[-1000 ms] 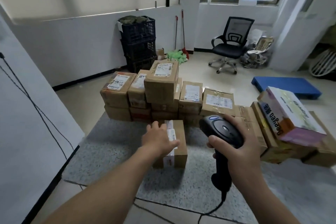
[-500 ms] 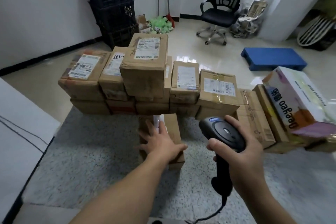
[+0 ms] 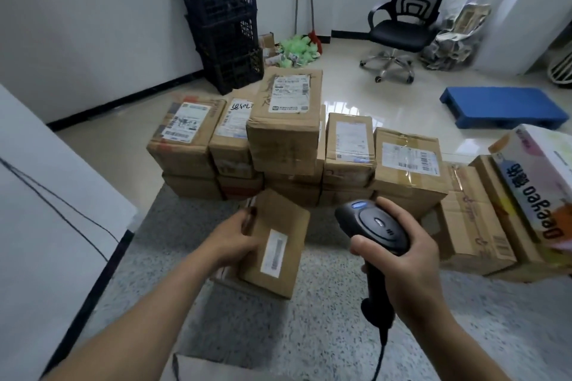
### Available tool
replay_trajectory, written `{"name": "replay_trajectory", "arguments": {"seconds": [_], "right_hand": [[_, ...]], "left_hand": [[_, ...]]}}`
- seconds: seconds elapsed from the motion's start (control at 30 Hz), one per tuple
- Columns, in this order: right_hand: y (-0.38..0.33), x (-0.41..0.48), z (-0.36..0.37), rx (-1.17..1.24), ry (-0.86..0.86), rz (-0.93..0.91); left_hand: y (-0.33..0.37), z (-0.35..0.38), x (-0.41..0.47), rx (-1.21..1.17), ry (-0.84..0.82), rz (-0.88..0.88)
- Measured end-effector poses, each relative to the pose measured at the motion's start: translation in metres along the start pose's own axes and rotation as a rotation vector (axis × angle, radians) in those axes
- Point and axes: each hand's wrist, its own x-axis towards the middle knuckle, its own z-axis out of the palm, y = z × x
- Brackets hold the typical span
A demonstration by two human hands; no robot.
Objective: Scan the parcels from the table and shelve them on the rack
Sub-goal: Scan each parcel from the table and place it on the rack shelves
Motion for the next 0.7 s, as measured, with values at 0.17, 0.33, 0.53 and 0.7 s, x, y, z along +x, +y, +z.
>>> {"name": "replay_trajectory", "arguments": {"seconds": [0.17,0.33,0.53,0.7], "right_hand": [[-0.008,0.002,0.021,0.019,-0.057,-0.03],[-0.011,-0.003,0.028,0.036,-0.086,-0.039],[-0.008,-0.017,0.03,0.028,-0.079,-0.045],[-0.011,-0.026,0.026,0.035,-0.091,-0.048]], "left_hand": [[-0.021,-0.026,0.006,0.192,0.144,-0.067],[-0.028,-0.01,0.002,0.516,0.11,-0.195],[-0.018,0.006,0.0,0.553,0.122,-0.246],[-0.027,-0.01,-0.01,0.38,0.102,-0.259]]}}
